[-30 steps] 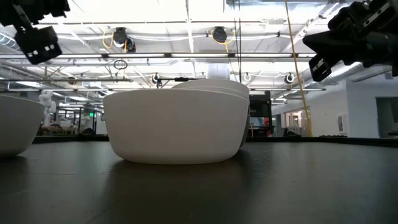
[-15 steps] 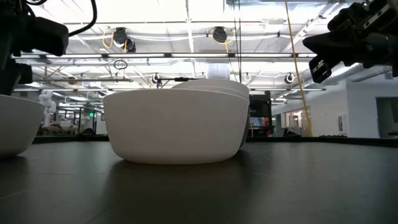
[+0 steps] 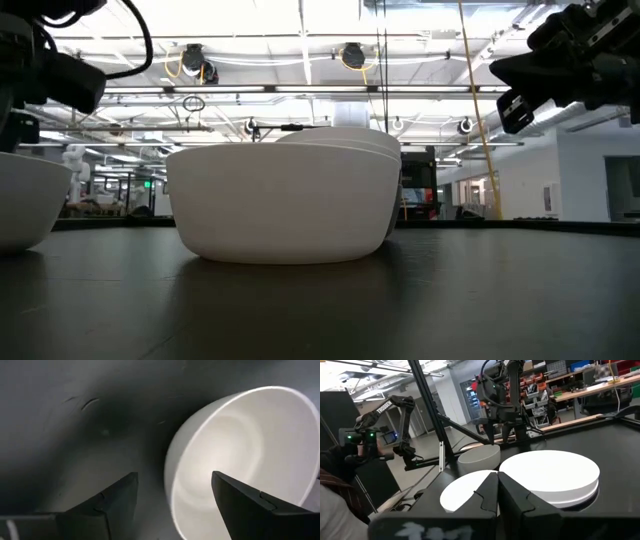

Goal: Nest bowls inside each other
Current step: Stack the gray bowl on the white bowl

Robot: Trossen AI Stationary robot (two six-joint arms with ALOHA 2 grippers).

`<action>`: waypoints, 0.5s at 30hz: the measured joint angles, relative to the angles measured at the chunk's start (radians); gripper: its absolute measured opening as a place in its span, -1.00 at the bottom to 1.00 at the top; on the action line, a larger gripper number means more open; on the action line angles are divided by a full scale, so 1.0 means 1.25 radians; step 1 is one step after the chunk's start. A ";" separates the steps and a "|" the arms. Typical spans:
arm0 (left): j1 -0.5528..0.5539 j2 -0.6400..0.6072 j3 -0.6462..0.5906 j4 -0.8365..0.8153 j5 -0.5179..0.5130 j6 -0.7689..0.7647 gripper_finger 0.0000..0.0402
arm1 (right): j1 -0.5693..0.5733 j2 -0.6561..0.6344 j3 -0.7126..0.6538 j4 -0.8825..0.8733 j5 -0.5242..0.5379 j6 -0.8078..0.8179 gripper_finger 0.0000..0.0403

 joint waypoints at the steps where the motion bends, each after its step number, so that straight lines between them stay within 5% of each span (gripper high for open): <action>1: 0.000 0.002 0.000 -0.008 0.000 -0.003 0.27 | 0.000 0.000 0.000 0.000 0.000 0.000 -1.00; 15: 0.000 0.040 0.000 -0.008 -0.025 -0.018 0.27 | 0.000 0.000 0.000 -0.005 0.000 0.000 -1.00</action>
